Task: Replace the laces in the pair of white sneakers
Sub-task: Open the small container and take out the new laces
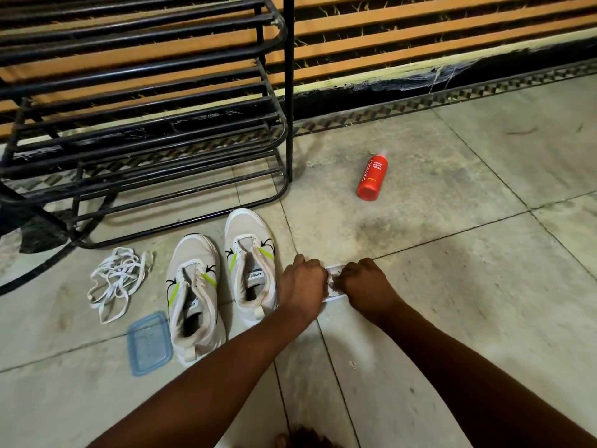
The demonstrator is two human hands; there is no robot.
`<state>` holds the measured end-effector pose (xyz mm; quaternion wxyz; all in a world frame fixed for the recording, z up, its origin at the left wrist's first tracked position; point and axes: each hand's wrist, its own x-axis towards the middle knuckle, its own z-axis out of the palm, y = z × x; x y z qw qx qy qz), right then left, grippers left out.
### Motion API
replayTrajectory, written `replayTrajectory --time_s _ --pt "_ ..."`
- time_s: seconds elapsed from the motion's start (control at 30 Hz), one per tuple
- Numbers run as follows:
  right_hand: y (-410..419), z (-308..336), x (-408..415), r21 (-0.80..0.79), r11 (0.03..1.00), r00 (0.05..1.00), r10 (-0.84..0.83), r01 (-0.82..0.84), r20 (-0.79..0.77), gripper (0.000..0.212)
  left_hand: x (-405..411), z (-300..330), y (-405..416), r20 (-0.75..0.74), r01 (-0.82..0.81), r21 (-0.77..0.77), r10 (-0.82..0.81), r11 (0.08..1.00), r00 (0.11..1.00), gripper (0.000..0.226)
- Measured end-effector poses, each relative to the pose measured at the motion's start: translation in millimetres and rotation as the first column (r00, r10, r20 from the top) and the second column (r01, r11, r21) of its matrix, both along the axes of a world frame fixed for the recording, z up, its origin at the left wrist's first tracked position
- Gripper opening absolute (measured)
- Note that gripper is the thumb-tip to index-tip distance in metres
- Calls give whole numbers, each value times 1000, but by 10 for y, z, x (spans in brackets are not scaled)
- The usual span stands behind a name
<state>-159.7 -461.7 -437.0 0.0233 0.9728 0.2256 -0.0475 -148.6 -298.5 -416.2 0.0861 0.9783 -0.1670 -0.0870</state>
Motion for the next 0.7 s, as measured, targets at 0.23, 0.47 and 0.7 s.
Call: replayTrajectory --time_s 0.23,0.47,0.7 --pt "-69 97 32 257 956 969 -79 140 -235 45 -58 -101 23 -49 -18 -87 14 996 999 16" --pt "-244 192 74 478 858 973 -92 185 -212 24 -31 -180 51 -44 -15 -112 10 994 999 17" --pt "-323 155 -99 469 861 973 -115 198 -200 32 -28 -210 42 -22 2 -130 -5 991 1000 19"
